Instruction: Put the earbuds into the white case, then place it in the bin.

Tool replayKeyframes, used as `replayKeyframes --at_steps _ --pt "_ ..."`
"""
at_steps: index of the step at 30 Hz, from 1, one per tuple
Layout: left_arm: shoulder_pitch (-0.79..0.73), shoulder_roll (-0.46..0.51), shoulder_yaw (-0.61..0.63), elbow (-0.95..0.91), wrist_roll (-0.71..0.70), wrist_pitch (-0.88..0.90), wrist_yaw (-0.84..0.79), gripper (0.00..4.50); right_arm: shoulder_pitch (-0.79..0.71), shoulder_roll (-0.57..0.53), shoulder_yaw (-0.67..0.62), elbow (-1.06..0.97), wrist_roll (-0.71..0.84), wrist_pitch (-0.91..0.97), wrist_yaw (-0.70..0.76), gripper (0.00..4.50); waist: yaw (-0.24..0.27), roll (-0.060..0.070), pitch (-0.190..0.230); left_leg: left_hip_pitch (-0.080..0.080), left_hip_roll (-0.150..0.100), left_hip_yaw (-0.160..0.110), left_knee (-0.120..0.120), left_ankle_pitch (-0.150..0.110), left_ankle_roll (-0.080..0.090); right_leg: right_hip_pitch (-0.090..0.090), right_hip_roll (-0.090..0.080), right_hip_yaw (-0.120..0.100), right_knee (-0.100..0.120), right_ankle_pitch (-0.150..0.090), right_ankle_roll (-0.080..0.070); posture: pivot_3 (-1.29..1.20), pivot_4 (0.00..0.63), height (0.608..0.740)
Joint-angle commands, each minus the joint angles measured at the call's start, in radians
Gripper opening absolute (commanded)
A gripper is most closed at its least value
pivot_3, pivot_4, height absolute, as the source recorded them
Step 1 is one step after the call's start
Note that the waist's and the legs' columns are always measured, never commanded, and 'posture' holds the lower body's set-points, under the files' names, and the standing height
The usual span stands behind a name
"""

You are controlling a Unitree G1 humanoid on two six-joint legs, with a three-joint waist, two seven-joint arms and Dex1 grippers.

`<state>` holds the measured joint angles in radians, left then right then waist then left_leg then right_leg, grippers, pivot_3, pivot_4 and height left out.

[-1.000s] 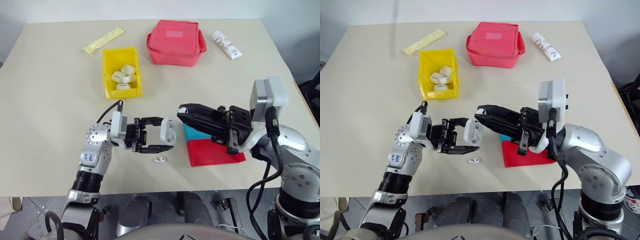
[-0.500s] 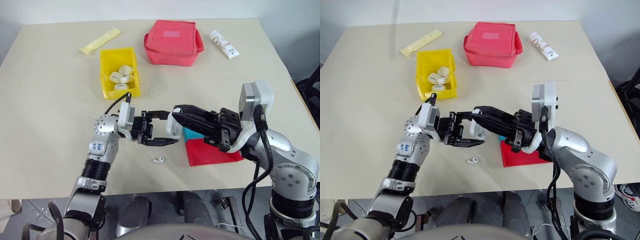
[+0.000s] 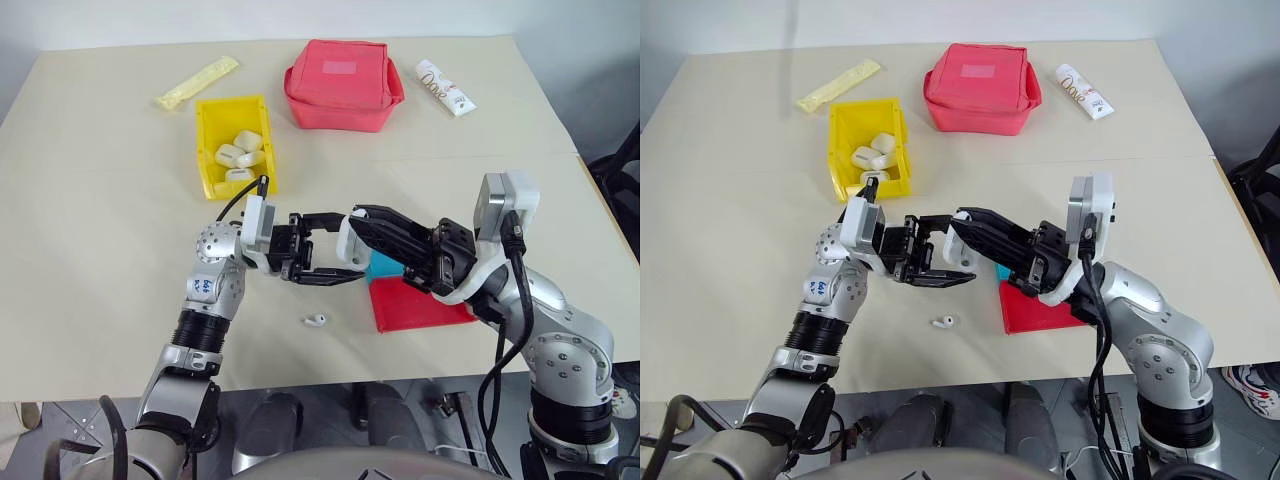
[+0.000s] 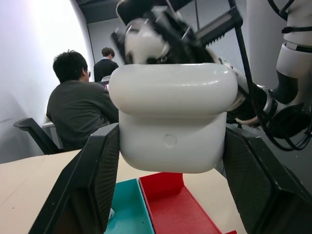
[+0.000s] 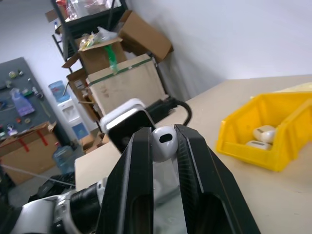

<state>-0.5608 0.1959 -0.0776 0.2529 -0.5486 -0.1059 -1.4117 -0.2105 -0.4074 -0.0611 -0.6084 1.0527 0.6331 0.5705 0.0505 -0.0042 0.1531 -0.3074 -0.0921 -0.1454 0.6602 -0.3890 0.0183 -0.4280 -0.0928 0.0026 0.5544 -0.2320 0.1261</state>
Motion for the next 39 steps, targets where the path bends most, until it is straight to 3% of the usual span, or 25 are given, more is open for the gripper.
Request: replayKeyframes --at_steps 1,22,39 --pt "-0.033 -0.013 0.006 -0.051 -0.026 0.009 0.003 2.78 0.013 0.022 0.024 0.016 -0.032 -0.040 0.031 0.34 0.000 0.000 0.000 0.000 0.000 0.000 0.000 0.000 0.000 0.000 0.000 0.000 0.000 0.000 0.000 0.00 0.150 0.740" --pt "-0.061 -0.068 0.031 -0.052 -0.020 0.007 0.059 2.78 0.068 0.153 0.126 0.114 -0.145 -0.169 0.095 0.34 -0.002 0.000 0.000 0.000 0.000 0.000 0.000 0.000 0.000 0.000 0.004 0.000 0.002 0.000 0.000 0.00 0.150 0.740" --pt "-0.058 -0.090 0.062 -0.064 -0.023 0.009 0.098 2.78 0.184 0.078 0.166 0.188 -0.306 -0.252 0.192 0.34 -0.002 0.000 0.000 0.001 0.000 0.000 0.000 0.000 0.000 0.000 0.005 0.001 0.002 0.000 0.000 0.00 0.150 0.740"
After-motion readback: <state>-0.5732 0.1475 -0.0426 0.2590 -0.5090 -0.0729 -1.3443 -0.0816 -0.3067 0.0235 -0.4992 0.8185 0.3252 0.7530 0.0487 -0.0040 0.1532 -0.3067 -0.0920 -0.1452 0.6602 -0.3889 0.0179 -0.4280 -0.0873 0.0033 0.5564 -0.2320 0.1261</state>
